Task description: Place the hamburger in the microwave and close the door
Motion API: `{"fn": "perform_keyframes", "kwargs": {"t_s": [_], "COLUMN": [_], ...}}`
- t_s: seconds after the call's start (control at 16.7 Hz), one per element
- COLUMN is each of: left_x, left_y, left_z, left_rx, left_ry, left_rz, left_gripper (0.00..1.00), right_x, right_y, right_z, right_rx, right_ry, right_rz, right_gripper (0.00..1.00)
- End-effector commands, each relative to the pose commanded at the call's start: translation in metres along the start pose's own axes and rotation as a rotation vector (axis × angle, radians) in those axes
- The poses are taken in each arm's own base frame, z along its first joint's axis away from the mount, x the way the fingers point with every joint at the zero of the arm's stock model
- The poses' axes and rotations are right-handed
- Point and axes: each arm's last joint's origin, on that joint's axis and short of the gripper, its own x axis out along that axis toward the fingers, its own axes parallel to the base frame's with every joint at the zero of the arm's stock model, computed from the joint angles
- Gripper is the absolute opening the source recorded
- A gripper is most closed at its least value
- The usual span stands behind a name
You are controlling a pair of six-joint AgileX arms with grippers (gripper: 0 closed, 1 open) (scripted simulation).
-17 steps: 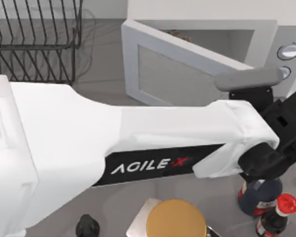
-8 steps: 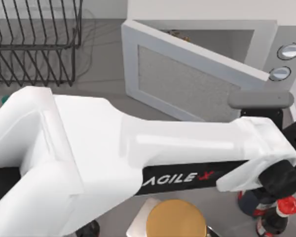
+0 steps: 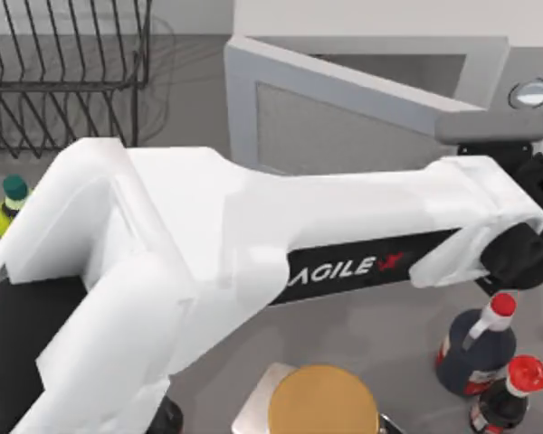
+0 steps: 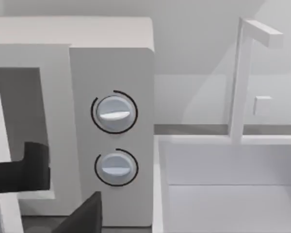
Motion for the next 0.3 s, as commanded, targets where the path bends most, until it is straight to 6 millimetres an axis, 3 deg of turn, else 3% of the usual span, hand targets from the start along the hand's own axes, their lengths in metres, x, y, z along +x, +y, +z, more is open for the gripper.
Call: {"fn": "perform_keyframes", "kwargs": {"t_s": [0.18, 0.3], "left_x": [0.028, 0.034], "left_y": [0.007, 0.010], "left_z": [0.013, 0.015], "left_rx": [0.010, 0.014], "left_ry": [0.007, 0.010], "left_rz": [0.014, 0.017], "left_gripper": [0.00, 0.00], "right_x": [0.000, 0.000], "right_y": [0.000, 0.000], "right_z": [0.000, 0.000], "right_rx": [0.000, 0.000], "right_ry": [0.000, 0.000], "right_rz": [0.000, 0.000], "right_gripper": [1.00, 1.00]}}
